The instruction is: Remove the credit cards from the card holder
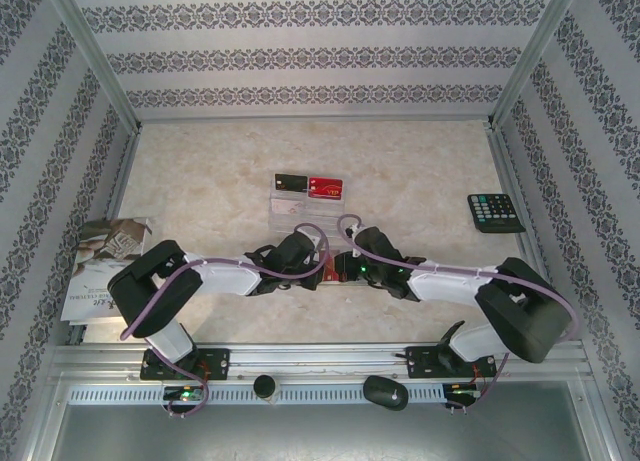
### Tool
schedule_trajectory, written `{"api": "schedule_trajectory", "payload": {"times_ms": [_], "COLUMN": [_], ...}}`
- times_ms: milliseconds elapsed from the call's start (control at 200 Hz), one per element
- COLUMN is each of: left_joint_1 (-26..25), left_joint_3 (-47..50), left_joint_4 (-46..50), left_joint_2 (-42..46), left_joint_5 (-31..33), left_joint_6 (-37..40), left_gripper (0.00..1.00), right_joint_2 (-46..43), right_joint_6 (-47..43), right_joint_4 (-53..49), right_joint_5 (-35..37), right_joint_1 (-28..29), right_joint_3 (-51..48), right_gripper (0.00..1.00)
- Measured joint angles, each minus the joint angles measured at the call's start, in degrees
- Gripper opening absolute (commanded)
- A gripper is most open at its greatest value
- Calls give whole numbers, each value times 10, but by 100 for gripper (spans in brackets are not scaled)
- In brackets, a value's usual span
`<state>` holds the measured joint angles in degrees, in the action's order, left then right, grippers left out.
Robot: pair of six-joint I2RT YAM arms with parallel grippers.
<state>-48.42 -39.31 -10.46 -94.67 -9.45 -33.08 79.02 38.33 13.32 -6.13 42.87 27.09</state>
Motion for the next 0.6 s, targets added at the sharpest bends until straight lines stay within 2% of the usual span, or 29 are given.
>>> {"api": "schedule_trajectory", "payload": {"times_ms": [145, 325, 460, 600], "left_joint_1": [0, 0, 0, 0], "left_joint_3": [-4, -4, -4, -4], "left_joint_4": [-1, -1, -1, -1], "left_joint_2": [-4, -4, -4, -4], "left_joint_5": [-6, -7, -7, -7], "left_joint_6": [0, 0, 0, 0], "left_gripper": [0, 0, 0, 0], "right_joint_2": [-63, -159, -190, -140], "right_joint_6": [28, 38, 9, -13], "right_joint_4": [-64, -136, -134, -130], "right_joint_5": [70, 137, 105, 20], "right_joint_1": [0, 0, -3, -26], "right_joint_3": [-9, -15, -10, 33], "right_gripper": [25, 30, 30, 27]}}
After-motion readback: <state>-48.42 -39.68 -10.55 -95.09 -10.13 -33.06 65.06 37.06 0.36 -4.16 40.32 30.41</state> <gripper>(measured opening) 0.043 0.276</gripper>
